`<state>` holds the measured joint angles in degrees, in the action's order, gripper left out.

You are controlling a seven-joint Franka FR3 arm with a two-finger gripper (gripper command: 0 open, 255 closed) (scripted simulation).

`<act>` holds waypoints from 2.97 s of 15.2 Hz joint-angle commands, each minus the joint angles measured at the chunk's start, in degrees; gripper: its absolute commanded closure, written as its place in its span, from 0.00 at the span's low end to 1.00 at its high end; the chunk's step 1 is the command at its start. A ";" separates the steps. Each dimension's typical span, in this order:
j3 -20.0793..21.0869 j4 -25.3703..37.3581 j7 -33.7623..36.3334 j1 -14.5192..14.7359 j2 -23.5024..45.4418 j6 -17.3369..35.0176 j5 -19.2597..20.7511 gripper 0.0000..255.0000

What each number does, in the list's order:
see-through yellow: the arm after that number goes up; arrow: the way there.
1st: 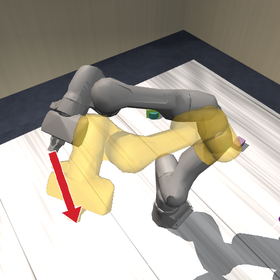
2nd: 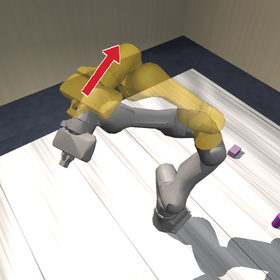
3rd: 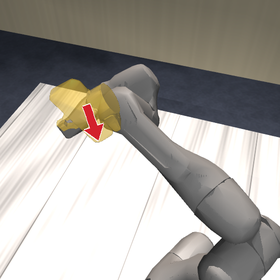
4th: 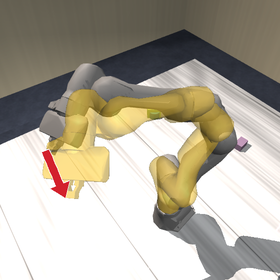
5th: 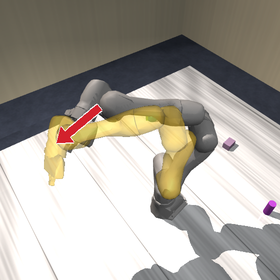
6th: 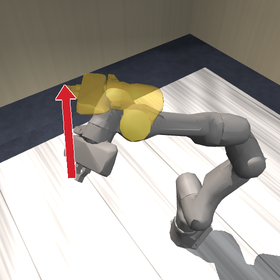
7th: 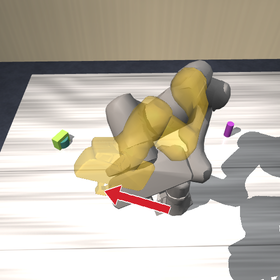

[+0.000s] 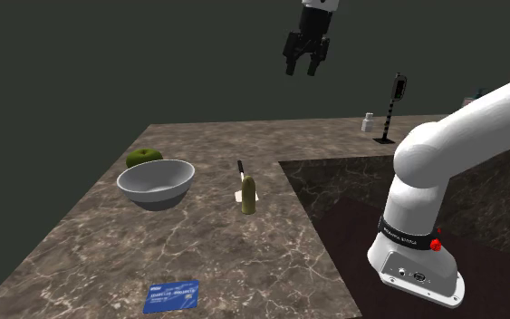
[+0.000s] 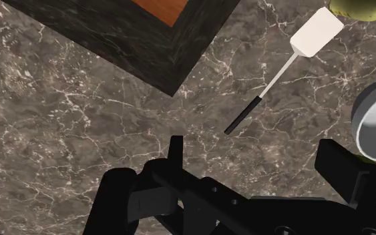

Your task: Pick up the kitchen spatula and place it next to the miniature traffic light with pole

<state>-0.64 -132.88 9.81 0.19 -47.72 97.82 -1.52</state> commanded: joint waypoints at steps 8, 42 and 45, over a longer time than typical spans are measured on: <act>7.92 -7.13 13.57 -1.55 4.96 9.66 -2.87 0.00; 26.74 -9.26 51.00 -8.23 39.95 39.24 1.33 1.00; 26.74 -9.26 51.00 -8.23 39.95 39.24 1.33 1.00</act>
<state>26.10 -142.14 60.81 -8.05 -7.77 137.07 -0.19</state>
